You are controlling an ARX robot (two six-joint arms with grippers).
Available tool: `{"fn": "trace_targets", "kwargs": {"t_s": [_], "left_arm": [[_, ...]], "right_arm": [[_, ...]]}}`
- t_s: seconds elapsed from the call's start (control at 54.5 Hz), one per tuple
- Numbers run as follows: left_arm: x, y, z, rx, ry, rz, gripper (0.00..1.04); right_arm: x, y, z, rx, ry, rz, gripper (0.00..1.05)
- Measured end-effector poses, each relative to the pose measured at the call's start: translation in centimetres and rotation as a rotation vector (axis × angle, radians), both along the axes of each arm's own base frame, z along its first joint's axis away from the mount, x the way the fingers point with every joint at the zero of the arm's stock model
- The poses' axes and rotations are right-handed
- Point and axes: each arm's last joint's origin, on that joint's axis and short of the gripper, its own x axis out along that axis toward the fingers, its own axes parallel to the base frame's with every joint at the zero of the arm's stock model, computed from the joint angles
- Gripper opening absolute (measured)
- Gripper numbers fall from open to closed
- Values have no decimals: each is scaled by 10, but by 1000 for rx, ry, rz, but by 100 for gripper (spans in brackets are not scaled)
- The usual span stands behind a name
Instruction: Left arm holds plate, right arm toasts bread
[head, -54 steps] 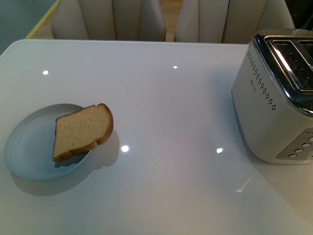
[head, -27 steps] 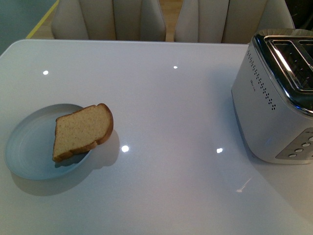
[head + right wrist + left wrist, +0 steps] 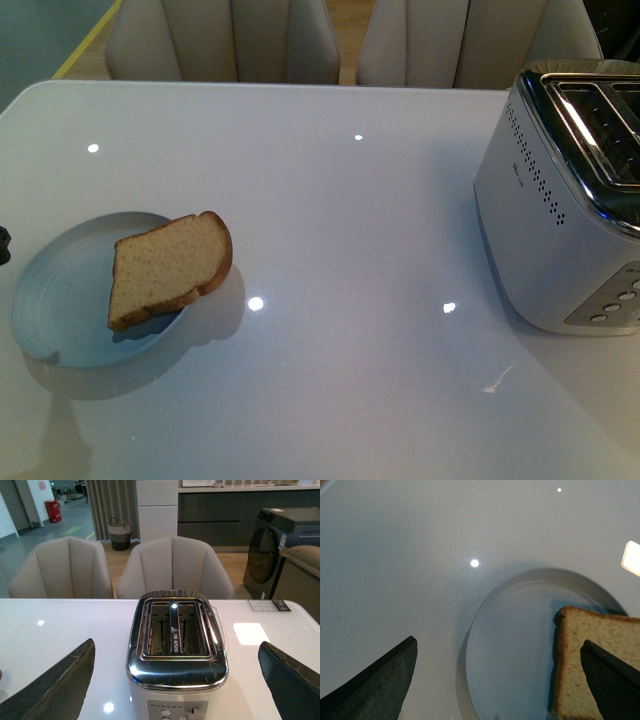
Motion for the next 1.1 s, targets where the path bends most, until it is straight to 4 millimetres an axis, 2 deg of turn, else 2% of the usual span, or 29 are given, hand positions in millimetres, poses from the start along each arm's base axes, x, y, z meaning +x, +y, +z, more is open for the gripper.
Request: {"fn": "trace_targets", "kwargs": {"t_s": [0.22,0.495,0.679,1.101], "left_arm": [[22,7,-40,6,83,-24,97],[30,10,-69,13,139,-59,97],[33,5,-78,-12,168,-114,97],[37,-6,-78,-34,183,-219,97]], "right_arm": [[0,0,0,0,0,0,96],[0,0,0,0,0,0,96],[0,0,0,0,0,0,96],[0,0,0,0,0,0,96]]}}
